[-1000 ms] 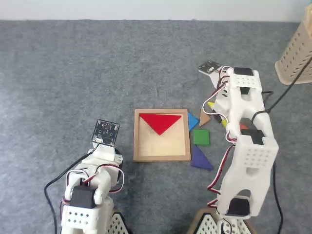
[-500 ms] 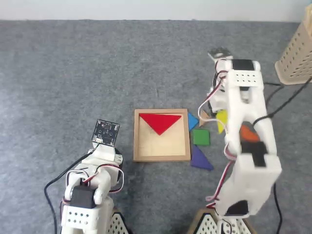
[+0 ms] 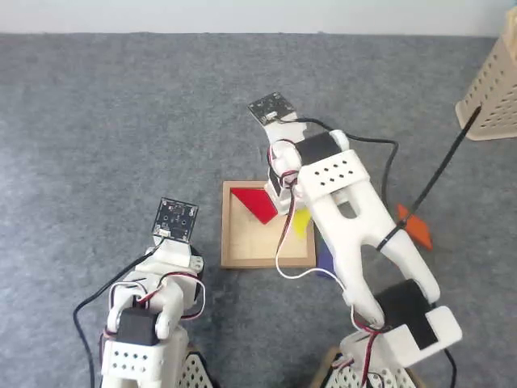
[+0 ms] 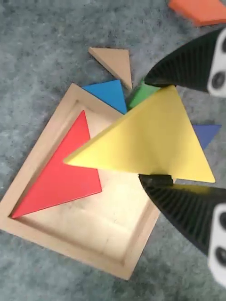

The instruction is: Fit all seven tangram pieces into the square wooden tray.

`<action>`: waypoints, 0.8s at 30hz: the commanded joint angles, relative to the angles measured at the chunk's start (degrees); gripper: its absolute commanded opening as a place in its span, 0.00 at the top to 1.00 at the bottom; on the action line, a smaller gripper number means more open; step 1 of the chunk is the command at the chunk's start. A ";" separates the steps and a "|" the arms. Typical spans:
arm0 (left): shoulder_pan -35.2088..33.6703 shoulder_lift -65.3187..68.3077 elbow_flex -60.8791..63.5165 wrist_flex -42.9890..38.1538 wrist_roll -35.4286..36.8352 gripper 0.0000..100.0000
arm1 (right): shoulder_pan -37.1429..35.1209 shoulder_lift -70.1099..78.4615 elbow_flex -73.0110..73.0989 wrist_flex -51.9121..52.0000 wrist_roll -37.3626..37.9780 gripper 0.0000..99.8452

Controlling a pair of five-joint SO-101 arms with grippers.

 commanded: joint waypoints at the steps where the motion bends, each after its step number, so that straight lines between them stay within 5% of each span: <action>1: -0.09 -1.23 -1.10 0.35 0.35 0.99 | -1.63 -4.18 -0.09 -2.42 -3.43 0.82; 13: -0.09 -1.23 -1.10 0.35 0.35 0.99 | -8.66 -4.18 8.79 -17.19 -15.56 0.82; 24: -0.09 -1.23 -1.10 0.35 0.35 0.99 | -13.93 8.75 -0.35 -15.52 -17.85 0.82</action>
